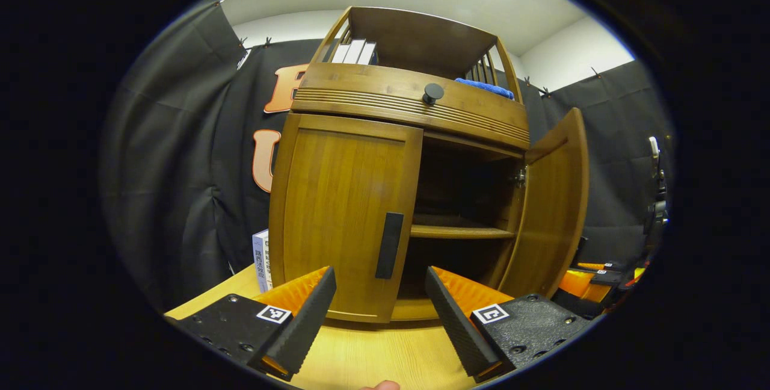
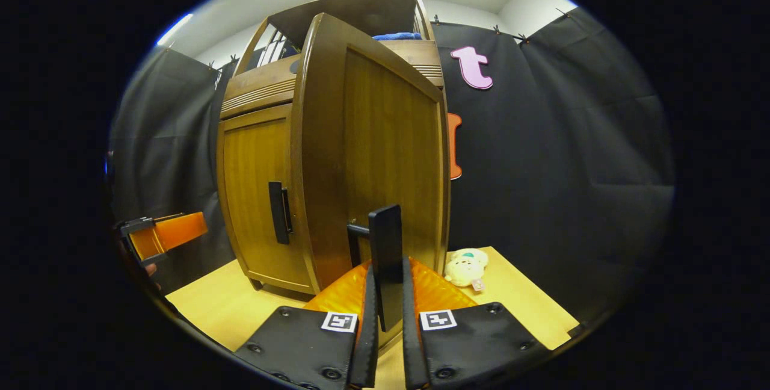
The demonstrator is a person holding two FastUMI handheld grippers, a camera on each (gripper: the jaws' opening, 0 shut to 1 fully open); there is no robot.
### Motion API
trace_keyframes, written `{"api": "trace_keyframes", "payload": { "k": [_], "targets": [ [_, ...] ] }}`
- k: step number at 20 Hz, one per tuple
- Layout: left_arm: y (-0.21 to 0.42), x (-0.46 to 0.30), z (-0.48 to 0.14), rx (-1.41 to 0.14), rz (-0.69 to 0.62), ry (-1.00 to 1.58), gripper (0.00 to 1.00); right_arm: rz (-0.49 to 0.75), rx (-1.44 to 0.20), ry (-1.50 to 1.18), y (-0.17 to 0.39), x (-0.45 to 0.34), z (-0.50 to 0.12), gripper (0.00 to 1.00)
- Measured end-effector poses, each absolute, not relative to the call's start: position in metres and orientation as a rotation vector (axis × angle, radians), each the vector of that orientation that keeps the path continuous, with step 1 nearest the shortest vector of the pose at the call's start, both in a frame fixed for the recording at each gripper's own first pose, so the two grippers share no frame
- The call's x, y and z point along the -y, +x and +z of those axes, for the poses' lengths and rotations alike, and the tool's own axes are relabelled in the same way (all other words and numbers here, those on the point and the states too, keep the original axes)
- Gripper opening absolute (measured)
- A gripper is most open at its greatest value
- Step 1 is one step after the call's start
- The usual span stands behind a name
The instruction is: Open the right door of the double-door shoe cabinet with the right hand, and open the left door with the left hand.
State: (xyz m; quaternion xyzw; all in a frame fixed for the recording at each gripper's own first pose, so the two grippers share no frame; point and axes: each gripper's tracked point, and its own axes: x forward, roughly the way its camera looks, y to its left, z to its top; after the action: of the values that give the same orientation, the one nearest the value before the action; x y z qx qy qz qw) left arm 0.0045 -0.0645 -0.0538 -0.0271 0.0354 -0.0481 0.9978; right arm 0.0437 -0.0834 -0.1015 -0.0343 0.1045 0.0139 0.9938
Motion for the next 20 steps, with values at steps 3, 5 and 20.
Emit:
{"api": "trace_keyframes", "payload": {
  "k": [3, 5, 20],
  "targets": [
    [0.004, 0.064, -0.052, -0.059, -0.1, -0.046, 0.92, 0.02, -0.207, -0.047, 0.04, 0.092, -0.101, 0.2],
    [0.002, 0.064, -0.05, -0.048, -0.101, -0.04, 0.95, 0.016, -0.202, -0.062, 0.039, 0.097, -0.099, 0.25],
    [0.005, 0.066, -0.054, -0.068, -0.129, -0.026, 0.98, 0.004, -0.188, -0.083, 0.011, 0.194, -0.087, 0.08]
  ]
}}
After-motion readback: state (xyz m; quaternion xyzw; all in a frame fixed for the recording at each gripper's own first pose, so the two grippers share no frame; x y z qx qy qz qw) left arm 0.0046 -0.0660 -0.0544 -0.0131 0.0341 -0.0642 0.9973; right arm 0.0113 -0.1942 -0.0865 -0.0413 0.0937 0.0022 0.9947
